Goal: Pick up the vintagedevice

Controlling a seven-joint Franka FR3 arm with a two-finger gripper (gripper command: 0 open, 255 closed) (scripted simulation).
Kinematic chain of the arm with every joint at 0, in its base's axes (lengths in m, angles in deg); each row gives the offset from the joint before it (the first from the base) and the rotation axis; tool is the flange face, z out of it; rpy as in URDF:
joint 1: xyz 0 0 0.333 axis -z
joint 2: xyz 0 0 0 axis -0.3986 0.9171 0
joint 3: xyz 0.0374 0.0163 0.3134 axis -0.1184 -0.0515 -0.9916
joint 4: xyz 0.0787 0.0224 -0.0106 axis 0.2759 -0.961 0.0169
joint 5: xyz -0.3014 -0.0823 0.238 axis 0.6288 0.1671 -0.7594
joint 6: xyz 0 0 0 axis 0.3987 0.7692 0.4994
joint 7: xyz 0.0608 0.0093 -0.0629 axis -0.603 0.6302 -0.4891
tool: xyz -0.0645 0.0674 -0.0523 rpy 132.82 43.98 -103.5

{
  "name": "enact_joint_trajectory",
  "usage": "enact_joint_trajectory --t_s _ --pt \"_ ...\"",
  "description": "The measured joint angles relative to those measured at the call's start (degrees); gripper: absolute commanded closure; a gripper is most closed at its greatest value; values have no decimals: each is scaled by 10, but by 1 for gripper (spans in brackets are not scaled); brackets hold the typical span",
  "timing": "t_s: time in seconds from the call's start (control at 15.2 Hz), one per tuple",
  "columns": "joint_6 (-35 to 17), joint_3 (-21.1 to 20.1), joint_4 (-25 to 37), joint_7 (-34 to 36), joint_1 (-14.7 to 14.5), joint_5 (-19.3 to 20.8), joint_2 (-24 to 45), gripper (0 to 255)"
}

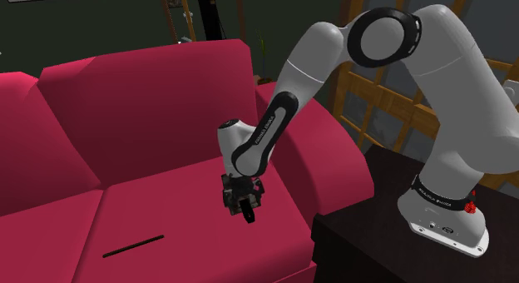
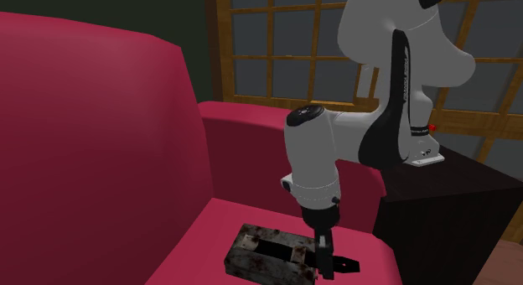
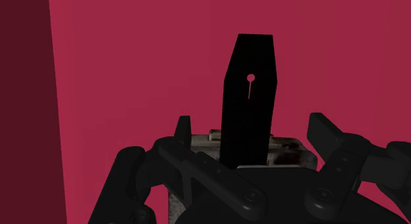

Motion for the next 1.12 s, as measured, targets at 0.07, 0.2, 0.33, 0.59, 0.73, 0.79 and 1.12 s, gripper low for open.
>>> enact_joint_trajectory --t_s 0.07,0.2,0.33,0.59,0.73,0.79,1.12 --pt "-4 1 2 0 -1 1 6 0" --pt "-13 4 8 0 -4 3 21 0" --pt "-19 7 15 0 -6 5 35 0" --pt "-23 8 16 0 -7 6 40 255" --pt "-23 8 16 0 -8 6 40 255" --pt "-24 8 16 0 -8 6 40 255" --pt "-23 8 16 0 -8 6 40 255"
